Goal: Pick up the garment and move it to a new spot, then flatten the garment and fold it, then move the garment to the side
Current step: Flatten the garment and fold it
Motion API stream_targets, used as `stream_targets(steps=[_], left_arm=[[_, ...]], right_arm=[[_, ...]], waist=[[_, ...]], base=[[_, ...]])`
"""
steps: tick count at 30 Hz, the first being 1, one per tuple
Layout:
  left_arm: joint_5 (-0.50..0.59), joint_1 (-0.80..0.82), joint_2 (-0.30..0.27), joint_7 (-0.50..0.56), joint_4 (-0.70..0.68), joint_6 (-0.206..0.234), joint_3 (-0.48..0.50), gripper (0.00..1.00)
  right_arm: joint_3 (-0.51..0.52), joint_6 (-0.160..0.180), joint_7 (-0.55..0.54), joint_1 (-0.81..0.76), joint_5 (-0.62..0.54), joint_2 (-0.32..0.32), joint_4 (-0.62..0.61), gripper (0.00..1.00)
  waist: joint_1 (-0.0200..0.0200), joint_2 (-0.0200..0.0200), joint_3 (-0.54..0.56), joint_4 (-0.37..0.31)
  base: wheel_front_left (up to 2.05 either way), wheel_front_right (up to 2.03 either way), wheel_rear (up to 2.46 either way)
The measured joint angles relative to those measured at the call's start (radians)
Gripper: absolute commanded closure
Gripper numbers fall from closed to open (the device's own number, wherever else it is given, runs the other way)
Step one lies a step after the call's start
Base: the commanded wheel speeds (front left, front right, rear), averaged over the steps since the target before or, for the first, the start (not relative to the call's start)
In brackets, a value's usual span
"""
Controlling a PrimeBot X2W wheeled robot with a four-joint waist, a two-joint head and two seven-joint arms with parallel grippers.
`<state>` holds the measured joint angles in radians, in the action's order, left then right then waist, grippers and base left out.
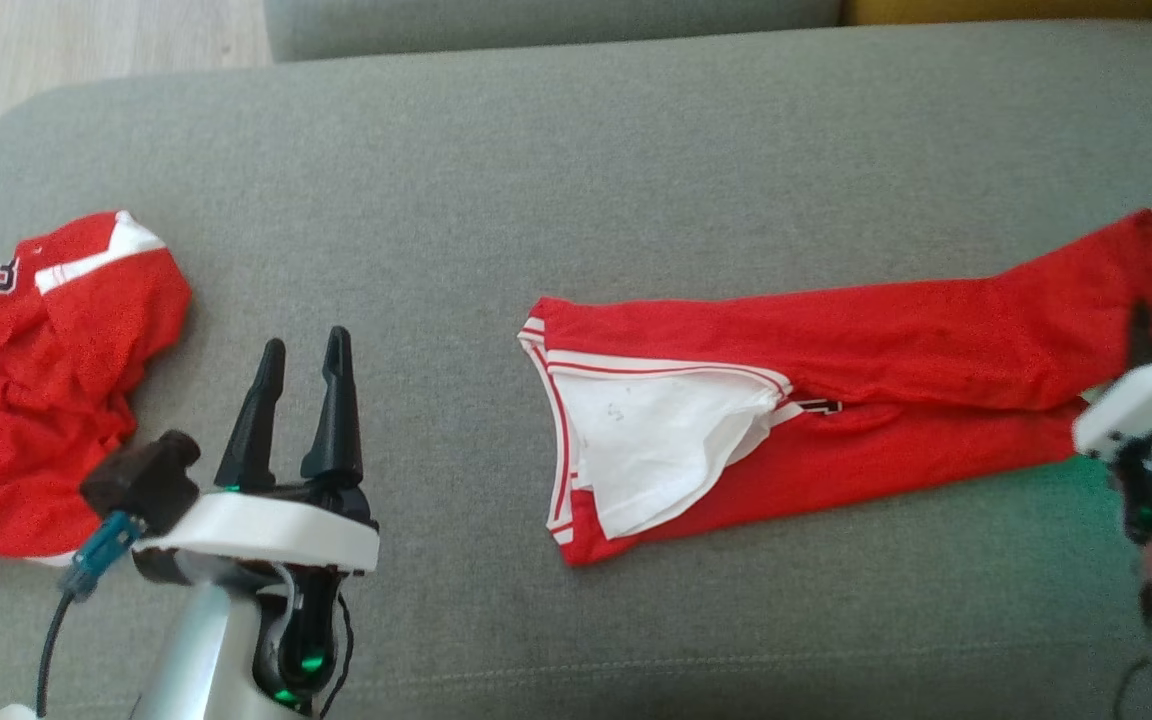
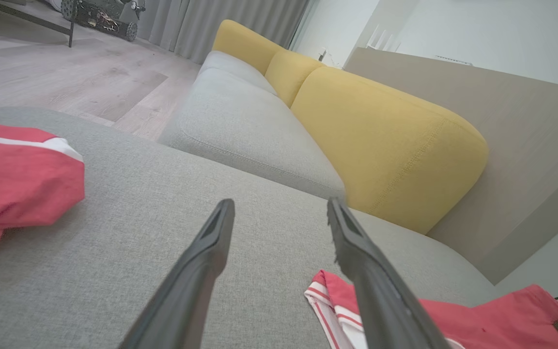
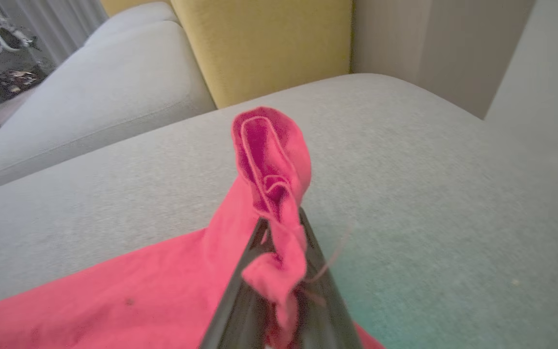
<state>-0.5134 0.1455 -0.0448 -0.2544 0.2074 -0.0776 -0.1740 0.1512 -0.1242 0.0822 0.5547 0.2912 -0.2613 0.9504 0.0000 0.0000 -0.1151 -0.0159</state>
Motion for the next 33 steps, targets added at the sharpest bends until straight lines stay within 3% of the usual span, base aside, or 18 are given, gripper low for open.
stream_targets(steps=[7, 22, 28, 33], left_arm=[[0.000, -0.003, 0.000, 0.000, -0.002, 0.009, -0.001, 0.00], [-0.009, -0.023, 0.000, 0.000, -0.001, 0.013, -0.005, 0.00], [-0.009, -0.023, 0.000, 0.000, 0.005, 0.013, -0.015, 0.00], [-0.011, -0.023, 0.000, 0.000, 0.007, 0.013, -0.029, 0.00]], right_arm=[[-0.080, 0.000, -0.086, -0.018, 0.051, 0.052, -0.145, 1.00], [-0.275, 0.000, -0.308, -0.199, 0.210, 0.190, -0.593, 1.00], [-0.405, 0.000, -0.330, -0.243, 0.340, 0.196, -0.682, 1.00], [-0.507, 0.000, -0.301, -0.257, 0.397, 0.197, -0.673, 1.00]], waist=[[0.0000, 0.0000, 0.024, -0.018], [0.0000, 0.0000, 0.034, -0.028], [0.0000, 0.0000, 0.033, -0.011], [0.0000, 0.0000, 0.022, 0.017]], base=[[0.00, 0.00, 0.00], [0.00, 0.00, 0.00], [0.00, 0.00, 0.00], [0.00, 0.00, 0.00]])
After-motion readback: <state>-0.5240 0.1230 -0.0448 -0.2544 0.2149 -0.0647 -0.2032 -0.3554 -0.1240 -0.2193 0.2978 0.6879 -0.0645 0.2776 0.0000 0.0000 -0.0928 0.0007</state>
